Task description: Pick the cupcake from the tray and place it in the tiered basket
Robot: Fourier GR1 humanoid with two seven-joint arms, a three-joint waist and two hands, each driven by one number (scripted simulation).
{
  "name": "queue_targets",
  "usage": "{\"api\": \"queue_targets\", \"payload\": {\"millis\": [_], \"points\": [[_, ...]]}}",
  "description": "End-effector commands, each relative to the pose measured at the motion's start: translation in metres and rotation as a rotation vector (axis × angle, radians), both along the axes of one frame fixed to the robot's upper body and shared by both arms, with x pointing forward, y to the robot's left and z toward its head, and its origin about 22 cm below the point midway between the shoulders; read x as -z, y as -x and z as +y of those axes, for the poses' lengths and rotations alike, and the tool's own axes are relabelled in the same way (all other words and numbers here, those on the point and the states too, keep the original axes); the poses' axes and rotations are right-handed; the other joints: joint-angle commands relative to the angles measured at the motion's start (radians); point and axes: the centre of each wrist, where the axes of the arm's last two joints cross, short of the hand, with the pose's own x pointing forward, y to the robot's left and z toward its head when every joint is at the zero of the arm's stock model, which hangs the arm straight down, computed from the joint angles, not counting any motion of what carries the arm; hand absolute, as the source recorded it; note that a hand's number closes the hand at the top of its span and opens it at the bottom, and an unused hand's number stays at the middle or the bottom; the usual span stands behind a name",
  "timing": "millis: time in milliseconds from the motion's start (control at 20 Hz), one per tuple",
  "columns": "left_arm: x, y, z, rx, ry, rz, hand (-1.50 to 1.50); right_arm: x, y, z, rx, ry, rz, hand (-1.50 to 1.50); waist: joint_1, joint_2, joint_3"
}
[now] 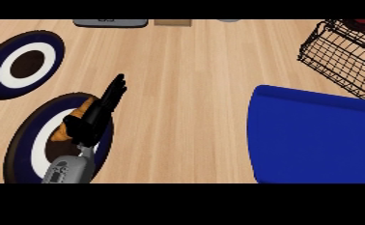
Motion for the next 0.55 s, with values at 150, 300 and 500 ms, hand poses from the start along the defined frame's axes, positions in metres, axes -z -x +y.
{"api": "queue_targets", "payload": {"millis": [150, 300, 500], "points": [[0.003, 0.011, 0.000, -0.028, 0.006, 0.015, 0.00, -0.001, 0.086, -0.068, 0.085, -0.005, -0.169, -1.50, -0.039, -0.015, 0.000], [-0.009, 0.002, 0.001, -0.022, -0.010, 0.017, 0.00, 0.006, 0.121, -0.088, 0.084, 0.012, -0.194, -1.50, -0.033, -0.012, 0.001], [0.017, 0.010, -0.004, -0.044, 0.012, 0.033, 0.00, -0.006, 0.180, -0.113, 0.034, 0.004, -0.160, -1.50, -0.053, -0.012, 0.001]]}}
